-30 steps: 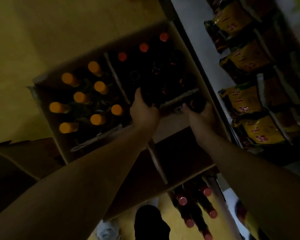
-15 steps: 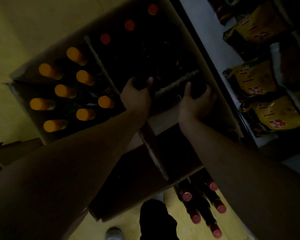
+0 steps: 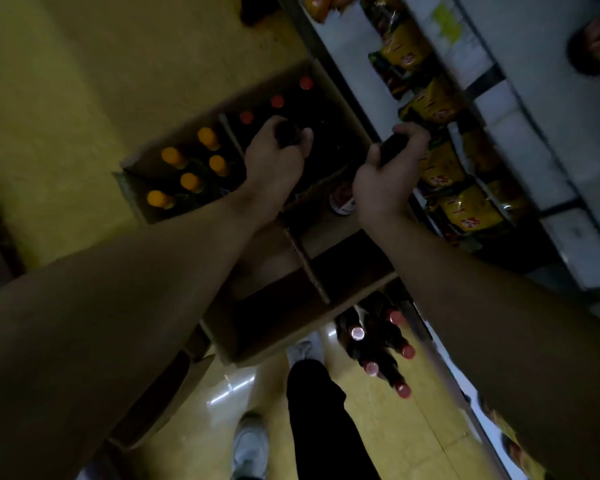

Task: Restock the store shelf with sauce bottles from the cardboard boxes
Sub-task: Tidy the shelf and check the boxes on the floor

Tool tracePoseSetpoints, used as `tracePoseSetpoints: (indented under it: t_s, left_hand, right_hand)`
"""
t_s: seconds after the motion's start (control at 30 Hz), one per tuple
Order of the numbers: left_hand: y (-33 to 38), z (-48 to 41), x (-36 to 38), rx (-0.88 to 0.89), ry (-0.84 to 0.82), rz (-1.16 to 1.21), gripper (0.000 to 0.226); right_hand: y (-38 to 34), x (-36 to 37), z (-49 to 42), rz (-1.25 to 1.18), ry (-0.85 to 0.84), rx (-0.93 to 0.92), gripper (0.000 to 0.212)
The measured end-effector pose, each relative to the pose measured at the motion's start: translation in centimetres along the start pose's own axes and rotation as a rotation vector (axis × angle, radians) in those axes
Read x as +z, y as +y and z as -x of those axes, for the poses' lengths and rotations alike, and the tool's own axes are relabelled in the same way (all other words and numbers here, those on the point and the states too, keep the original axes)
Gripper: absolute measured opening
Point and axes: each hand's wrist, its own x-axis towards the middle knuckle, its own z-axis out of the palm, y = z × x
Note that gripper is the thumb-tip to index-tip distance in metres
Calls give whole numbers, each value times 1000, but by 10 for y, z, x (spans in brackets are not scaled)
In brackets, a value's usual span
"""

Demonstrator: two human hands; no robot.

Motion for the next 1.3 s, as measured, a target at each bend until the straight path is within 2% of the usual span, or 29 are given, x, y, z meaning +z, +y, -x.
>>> tracePoseSetpoints:
  t_s: [0.07,0.17,0.23,0.37,0.57,0.67,0.77,0.87,0.97,1.03,1.3]
  left_hand:
    - [36,28,-22,45,-65,-3,5]
    - [89,74,-55,63,-91,9,15]
    - [121,108,-79,116,-55,30,12]
    - [198,202,-126,237,-31,49,25]
    - [343,358,-177,463,-65,8,59]
    - [416,433,-184,572,-151,59,54]
    - [483,525,-180,651,-272,62,61]
    - [532,620,-165,758,-388,87,47]
    - [558,707,-140,865,-469,85,50]
    - [564,770,-121,926,-536,104,44]
    - [541,1019,-12,1054,-817,204,36]
  right_hand:
    - [-40,-15,12,-9,13,-53,31]
    - [-109,-39,34,-42,47,-170,28]
    - [-156,-58,52,-75,65,-211,28]
    - [-263,-118,101,-130,128,-298,15]
    - [-431,-253,176,-151,213,-432,28]
    - [-500,-333,208,-231,268,-434,39]
    - [-553,-417,249,-262,268,-439,45]
    - [-588,-506,293,-265,317,-486,47]
    - [-606,-597,341,-243,365,-537,46]
    - [-611,-660,379,-221,400,-569,46]
    - [-551,-915,536,-189,646,-590,46]
